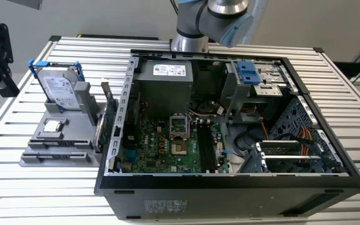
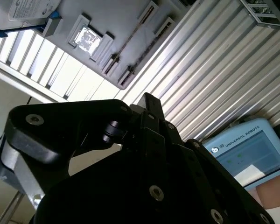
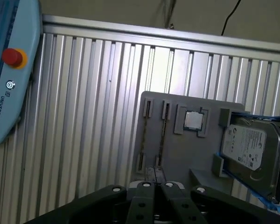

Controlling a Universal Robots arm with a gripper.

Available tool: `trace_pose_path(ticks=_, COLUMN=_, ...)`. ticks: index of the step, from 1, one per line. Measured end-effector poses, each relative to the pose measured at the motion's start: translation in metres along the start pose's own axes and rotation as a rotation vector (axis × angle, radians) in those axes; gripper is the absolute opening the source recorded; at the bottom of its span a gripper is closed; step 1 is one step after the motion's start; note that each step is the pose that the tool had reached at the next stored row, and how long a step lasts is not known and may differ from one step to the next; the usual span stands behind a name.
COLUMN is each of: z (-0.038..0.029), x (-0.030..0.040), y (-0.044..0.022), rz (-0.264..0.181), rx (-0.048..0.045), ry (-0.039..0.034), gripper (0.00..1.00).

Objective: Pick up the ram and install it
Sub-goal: 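Pick up the ram and move it above insertion slot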

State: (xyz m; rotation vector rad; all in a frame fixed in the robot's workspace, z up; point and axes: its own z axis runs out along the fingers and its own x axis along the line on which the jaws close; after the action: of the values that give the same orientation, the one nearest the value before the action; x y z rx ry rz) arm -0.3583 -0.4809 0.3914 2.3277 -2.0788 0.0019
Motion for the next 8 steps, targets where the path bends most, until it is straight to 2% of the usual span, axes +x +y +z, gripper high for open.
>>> trace_pose_path(ticks=3, z=0.0, x=0.0, y=0.0, rz=0.0, rx=0.0, ry=0.0, gripper=0.0)
trace_pose_path(ticks=4, z=0.0, x=0.0, y=0.0, rz=0.0, rx=0.0, ry=0.0, gripper=1.0)
trace_pose_path(ticks=8, z=0.0, x=0.0, y=0.0, rz=0.0, rx=-0.0001, ry=0.0, gripper=1.0)
